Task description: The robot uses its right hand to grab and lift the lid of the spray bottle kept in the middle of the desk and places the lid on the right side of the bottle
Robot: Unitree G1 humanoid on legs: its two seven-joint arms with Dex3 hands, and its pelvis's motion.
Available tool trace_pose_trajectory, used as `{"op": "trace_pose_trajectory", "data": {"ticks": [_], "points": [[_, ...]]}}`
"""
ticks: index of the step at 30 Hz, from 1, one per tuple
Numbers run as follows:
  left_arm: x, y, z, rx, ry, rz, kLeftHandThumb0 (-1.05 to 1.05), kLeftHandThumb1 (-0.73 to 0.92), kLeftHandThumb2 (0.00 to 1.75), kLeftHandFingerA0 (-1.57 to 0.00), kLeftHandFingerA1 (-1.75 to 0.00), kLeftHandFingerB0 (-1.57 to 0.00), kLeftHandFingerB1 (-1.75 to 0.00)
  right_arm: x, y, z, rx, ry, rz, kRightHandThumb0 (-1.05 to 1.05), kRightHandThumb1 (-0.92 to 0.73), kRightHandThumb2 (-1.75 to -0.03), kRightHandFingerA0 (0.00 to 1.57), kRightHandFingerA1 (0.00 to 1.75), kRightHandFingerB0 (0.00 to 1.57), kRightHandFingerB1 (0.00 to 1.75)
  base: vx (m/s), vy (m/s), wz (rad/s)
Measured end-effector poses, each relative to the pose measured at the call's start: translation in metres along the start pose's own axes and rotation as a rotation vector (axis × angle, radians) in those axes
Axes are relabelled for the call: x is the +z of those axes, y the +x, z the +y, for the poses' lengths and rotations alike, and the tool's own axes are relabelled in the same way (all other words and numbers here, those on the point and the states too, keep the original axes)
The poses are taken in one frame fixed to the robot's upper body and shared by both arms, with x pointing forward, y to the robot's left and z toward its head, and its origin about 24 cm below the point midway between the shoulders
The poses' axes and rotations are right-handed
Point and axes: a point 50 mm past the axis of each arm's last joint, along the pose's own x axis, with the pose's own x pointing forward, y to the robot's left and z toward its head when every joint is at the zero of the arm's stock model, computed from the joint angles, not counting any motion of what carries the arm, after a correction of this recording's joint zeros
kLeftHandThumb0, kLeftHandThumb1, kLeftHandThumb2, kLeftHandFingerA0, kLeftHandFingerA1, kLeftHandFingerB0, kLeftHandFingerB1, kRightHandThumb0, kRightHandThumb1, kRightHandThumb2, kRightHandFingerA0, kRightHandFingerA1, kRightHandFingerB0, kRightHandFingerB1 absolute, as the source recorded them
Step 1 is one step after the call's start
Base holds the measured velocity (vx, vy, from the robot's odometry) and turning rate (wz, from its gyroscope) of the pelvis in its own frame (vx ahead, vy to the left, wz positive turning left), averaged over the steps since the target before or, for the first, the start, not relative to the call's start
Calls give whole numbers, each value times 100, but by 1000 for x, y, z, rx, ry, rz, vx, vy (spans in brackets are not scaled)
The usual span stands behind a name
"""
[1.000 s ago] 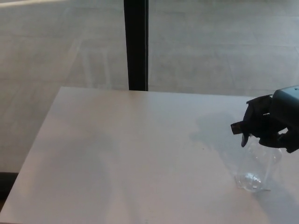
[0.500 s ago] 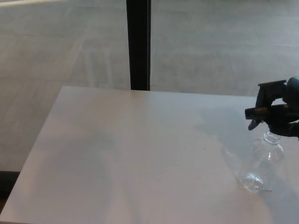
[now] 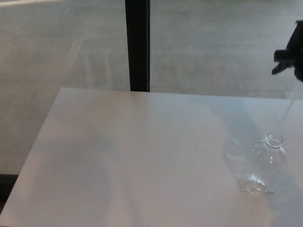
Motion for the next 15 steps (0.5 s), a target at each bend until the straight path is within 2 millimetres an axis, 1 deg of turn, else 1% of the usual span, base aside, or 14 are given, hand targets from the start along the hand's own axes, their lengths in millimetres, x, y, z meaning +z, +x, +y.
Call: {"op": "trace_pose_trajectory", "data": {"ticks": [1, 2, 3, 4, 5, 7, 8, 9, 11, 12, 14, 15], "points": [[0, 0, 0, 0, 0, 0, -83, 89, 66, -56, -50, -40, -40, -1, 1, -5, -13, 4, 7, -26, -67, -91, 87, 169, 72, 146, 0, 0, 0], [0, 0, 0, 0, -1, 0, -81, 90, 66, -56, -49, -39, -40, -3, 1, -11, -28, 9, 19, -24, -61, -97, 88, 167, 74, 145, 0, 0, 0], [0, 0, 0, 1, -1, 0, -81, 90, 66, -56, -50, -38, -41, -6, 1, -17, -44, 18, 30, -24, -53, -109, 93, 158, 83, 137, 0, 0, 0], [0, 0, 0, 0, -1, 0, -81, 90, 66, -56, -50, -38, -41, -11, 1, -26, -70, 39, 46, -24, -53, -109, 93, 158, 83, 137, 0, 0, 0], [0, 0, 0, 0, -1, 0, -80, 90, 68, -55, -48, -39, -40, -15, 1, -32, -92, 59, 60, -25, -52, -111, 96, 155, 87, 135, 0, 0, 0], [0, 0, 0, 1, 0, 0, -80, 89, 66, -56, -48, -39, -39, -27, -1, -48, -149, 112, 97, -23, -53, -111, 95, 153, 86, 133, 0, 0, 0], [0, 0, 0, 1, 0, 0, -82, 90, 66, -56, -48, -39, -39, -29, -1, -50, -157, 121, 103, -19, -51, -114, 95, 153, 88, 133, 0, 0, 0], [-1, 0, 0, 1, 0, 2, -82, 90, 66, -56, -48, -39, -39, -35, -3, -53, -172, 144, 120, -19, -51, -114, 95, 153, 88, 133, 0, 0, 0], [-1, 0, 0, 0, 2, 2, -81, 90, 67, -55, -49, -39, -39, -46, -6, -56, -196, 200, 150, -16, -51, -110, 93, 153, 88, 130, 0, 0, 0], [-1, 0, 0, 0, 2, 2, -81, 90, 67, -55, -49, -39, -39, -52, -8, -55, -200, 222, 166, -18, -53, -103, 91, 153, 87, 129, 0, 0, 0], [-1, 0, 1, 1, 2, 4, -81, 91, 67, -56, -50, -39, -39, -60, -12, -49, -194, 243, 196, -17, -56, -101, 92, 147, 88, 127, 0, 0, 0], [-2, -1, 1, 2, 3, 5, -81, 91, 67, -56, -50, -39, -39, -63, -14, -44, -184, 255, 211, -17, -56, -101, 92, 147, 88, 127, 0, 0, 0]]}}
